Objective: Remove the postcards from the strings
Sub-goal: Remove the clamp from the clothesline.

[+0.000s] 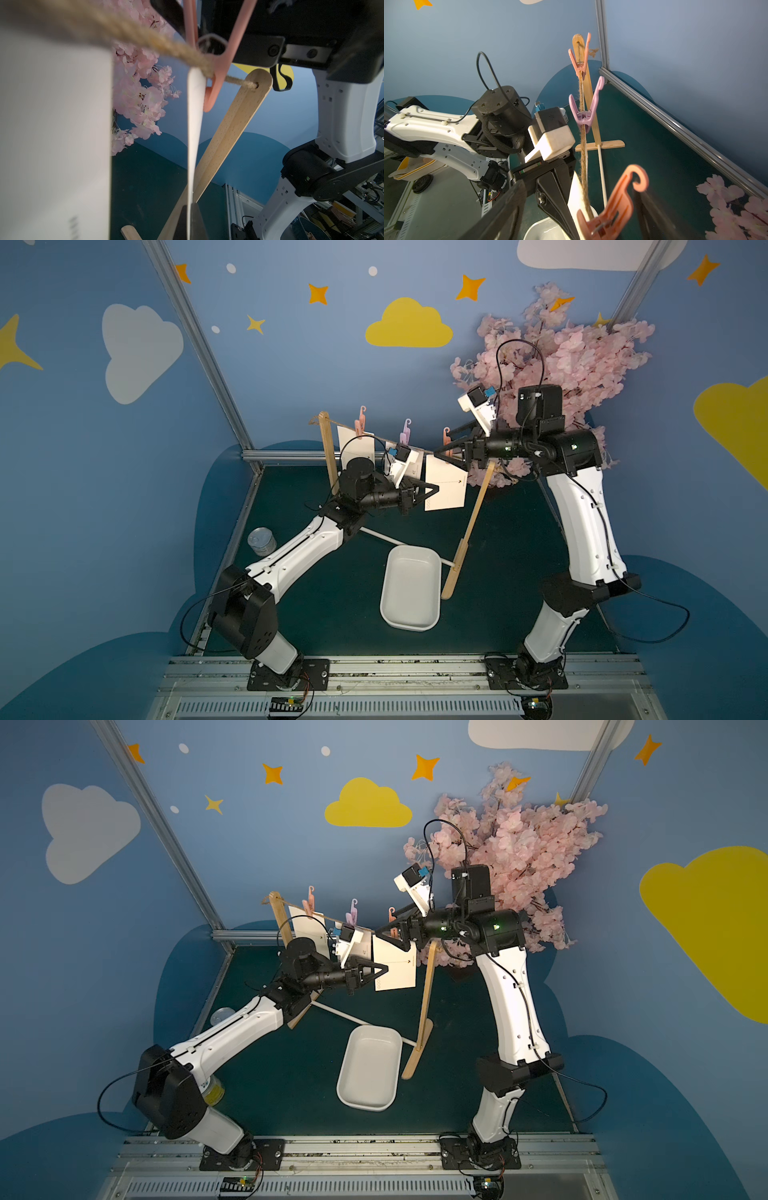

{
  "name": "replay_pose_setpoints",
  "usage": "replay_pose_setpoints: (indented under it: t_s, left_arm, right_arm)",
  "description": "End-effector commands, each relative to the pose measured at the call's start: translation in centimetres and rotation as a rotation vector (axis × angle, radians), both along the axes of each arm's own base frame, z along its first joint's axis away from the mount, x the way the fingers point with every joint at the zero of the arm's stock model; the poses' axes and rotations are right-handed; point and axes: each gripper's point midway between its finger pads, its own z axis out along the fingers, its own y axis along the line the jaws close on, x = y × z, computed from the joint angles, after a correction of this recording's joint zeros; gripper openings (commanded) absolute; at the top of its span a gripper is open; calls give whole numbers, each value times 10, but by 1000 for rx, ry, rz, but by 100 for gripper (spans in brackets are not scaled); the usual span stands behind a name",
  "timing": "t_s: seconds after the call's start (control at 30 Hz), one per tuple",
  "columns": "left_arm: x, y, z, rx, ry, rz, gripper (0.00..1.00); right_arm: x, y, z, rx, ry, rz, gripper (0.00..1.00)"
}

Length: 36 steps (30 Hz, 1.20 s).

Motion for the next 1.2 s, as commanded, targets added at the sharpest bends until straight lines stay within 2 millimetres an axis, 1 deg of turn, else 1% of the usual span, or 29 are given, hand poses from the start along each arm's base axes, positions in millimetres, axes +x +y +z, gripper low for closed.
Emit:
replay_pose_setpoints:
  t_s: [0.0, 0.3, 0.5, 0.67, 0.73, 0.93, 1.17]
  left_arm:
    - [1, 0, 8, -5, -22, -5, 3]
    - [0, -1, 7, 2, -17, -16, 3]
    - [-1, -1, 6, 4, -12, -22, 3]
    - [-3, -1, 5, 7, -7, -29, 3]
    - [-3, -1, 5, 9, -3, -32, 3]
    - [-4, -1, 5, 13, -4, -32, 3]
    - [-4, -1, 6, 11, 2, -36, 3]
  right_arm:
    - [-6, 5, 5, 20, -10, 46, 80]
    - [-8, 5, 3, 25, -6, 74, 75]
    - [-9, 4, 5, 43, 6, 105, 67]
    - [-7, 2, 5, 56, 12, 118, 63]
    - [-8, 2, 6, 64, 13, 127, 60]
    - [-7, -2, 10, 88, 18, 142, 55]
    - [-4, -1, 6, 91, 41, 149, 55]
